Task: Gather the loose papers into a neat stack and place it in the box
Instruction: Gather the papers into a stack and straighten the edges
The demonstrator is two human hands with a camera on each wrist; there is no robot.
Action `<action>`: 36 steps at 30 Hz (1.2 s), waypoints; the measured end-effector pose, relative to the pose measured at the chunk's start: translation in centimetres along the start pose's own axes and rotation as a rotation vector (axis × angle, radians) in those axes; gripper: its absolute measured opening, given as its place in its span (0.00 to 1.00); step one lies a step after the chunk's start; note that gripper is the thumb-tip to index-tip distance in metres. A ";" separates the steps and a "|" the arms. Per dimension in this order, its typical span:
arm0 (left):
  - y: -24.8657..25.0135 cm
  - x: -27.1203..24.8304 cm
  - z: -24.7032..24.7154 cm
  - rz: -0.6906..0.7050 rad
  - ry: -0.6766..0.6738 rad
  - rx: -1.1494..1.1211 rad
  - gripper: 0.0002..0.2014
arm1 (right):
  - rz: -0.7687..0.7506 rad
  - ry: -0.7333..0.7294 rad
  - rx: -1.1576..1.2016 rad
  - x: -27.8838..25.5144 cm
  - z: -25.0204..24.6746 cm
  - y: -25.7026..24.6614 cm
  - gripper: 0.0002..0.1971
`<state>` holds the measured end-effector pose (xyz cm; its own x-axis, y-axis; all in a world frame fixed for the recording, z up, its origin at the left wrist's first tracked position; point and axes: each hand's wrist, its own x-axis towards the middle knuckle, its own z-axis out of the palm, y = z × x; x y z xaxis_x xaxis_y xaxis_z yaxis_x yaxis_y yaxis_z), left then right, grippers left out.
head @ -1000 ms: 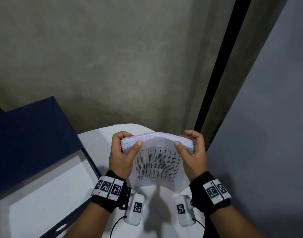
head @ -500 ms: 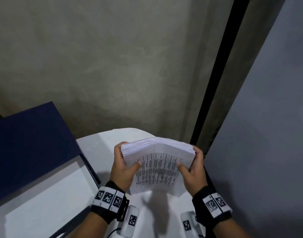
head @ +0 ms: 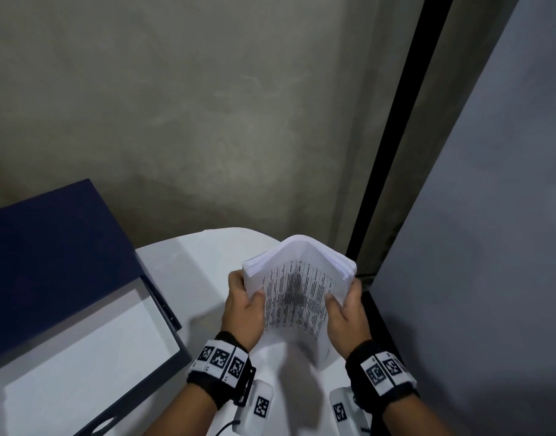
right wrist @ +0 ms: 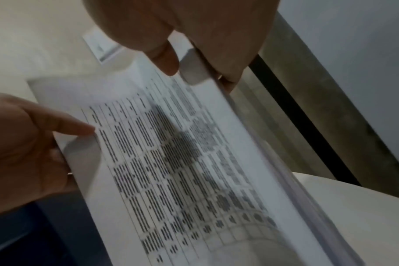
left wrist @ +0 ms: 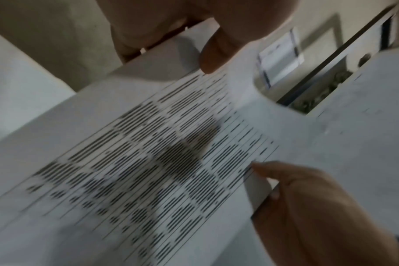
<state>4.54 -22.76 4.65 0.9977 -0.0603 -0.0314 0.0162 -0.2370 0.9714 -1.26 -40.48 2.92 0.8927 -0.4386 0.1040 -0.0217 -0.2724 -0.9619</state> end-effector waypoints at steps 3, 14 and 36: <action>-0.9 -0.4 0.7 -0.027 0.001 0.072 0.11 | 0.013 0.022 -0.043 0.0 -0.1 0.6 0.15; -3.1 -0.5 1.1 -0.220 -0.105 0.193 0.17 | 0.127 -0.027 -0.061 -0.2 -0.9 3.3 0.20; 5.0 0.5 -1.5 0.493 -0.127 0.437 0.10 | -0.632 -0.234 -0.838 3.5 -5.1 -5.7 0.20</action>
<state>5.27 -22.48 9.83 0.8655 -0.3697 0.3378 -0.4943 -0.5217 0.6953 -0.31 -44.82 10.06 0.9123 0.1382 0.3855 0.2518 -0.9316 -0.2620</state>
